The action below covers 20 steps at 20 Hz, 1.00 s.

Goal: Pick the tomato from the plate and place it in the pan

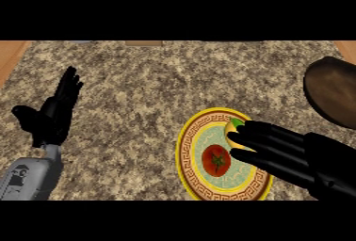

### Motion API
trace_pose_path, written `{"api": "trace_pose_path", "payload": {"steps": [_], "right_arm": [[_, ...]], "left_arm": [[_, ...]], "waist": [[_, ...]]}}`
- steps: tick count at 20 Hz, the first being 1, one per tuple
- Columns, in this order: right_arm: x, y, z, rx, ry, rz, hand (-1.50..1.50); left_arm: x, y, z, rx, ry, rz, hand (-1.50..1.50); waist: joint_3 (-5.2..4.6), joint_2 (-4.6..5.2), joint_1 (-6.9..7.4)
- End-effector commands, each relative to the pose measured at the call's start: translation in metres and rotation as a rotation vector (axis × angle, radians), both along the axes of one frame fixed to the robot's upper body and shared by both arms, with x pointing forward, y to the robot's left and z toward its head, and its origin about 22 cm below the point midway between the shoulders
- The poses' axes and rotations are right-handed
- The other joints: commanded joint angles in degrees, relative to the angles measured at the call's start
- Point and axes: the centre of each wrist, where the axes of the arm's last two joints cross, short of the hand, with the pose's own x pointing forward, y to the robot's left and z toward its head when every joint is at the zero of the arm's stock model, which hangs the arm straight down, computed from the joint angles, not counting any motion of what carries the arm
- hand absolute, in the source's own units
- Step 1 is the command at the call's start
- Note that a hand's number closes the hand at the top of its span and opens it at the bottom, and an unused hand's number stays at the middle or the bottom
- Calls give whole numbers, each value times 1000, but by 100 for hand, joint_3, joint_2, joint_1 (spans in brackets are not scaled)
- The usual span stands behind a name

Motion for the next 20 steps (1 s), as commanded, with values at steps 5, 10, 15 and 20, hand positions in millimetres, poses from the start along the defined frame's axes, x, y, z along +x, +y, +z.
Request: {"api": "trace_pose_path", "payload": {"steps": [5,10,15,20], "right_arm": [[2,17,-36,-55,-2,-109,-150],[28,22,-34,-117,16,-131,-150],[34,28,-58,-154,62,-70,-150],[22,34,-84,-205,48,-32,-150]], "left_arm": [[-6,4,-9,12,13,8,0],[-18,8,4,5,3,-14,0],[-14,-9,5,-14,-26,-2,0],[-5,14,6,8,-1,-8,0]], "waist": [[3,2,13],[2,0,45],[3,1,40],[3,2,7]]}}
